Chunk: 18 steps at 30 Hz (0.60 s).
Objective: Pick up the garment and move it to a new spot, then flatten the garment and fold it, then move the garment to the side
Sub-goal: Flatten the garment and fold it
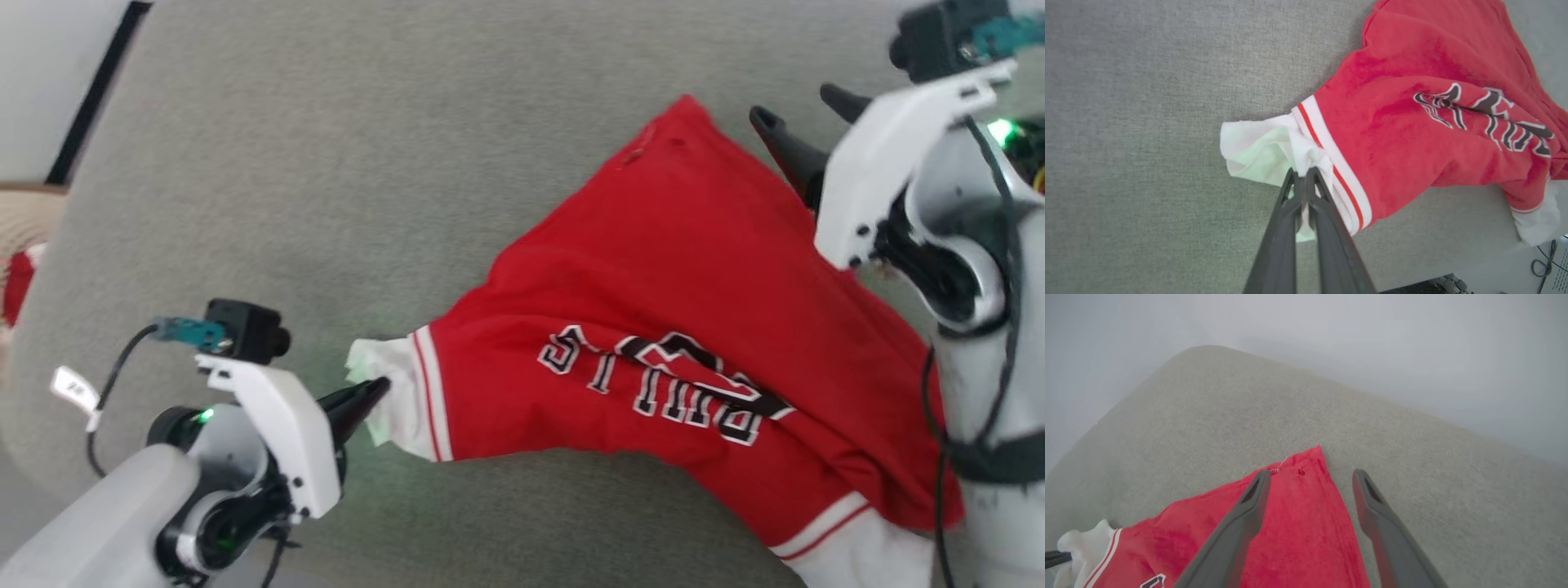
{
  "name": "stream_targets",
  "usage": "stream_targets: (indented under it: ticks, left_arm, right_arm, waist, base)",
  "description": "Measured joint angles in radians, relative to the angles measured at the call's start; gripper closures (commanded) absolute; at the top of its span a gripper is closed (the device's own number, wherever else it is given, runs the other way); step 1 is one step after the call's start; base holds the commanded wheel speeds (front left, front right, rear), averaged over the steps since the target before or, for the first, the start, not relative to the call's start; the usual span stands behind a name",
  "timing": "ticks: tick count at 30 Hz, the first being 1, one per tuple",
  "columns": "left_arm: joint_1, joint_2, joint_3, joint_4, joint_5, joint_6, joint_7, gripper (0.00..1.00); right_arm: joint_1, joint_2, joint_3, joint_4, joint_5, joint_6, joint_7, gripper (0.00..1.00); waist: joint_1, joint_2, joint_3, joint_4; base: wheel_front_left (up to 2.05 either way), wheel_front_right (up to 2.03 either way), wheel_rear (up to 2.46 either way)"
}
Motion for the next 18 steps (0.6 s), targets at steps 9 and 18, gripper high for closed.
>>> stream_targets:
  ticks: [9,18]
  left_arm:
    - [-0.097,-0.103,-0.044,0.095,0.031,-0.074,0.024,1.0]
    - [-0.147,-0.174,-0.067,0.186,0.038,-0.135,0.024,1.0]
  right_arm:
    - [-0.22,-0.096,0.162,0.431,0.022,0.0,-0.037,0.0]
    - [-0.354,-0.149,0.337,0.721,0.053,0.0,0.048,0.0]
  waist:
    - [0.0001,0.0,0.044,0.119]
    - [0.0,0.0,0.088,0.208]
  base:
    - [0.0,0.0,0.0]
    - [0.0,0.0,0.0]
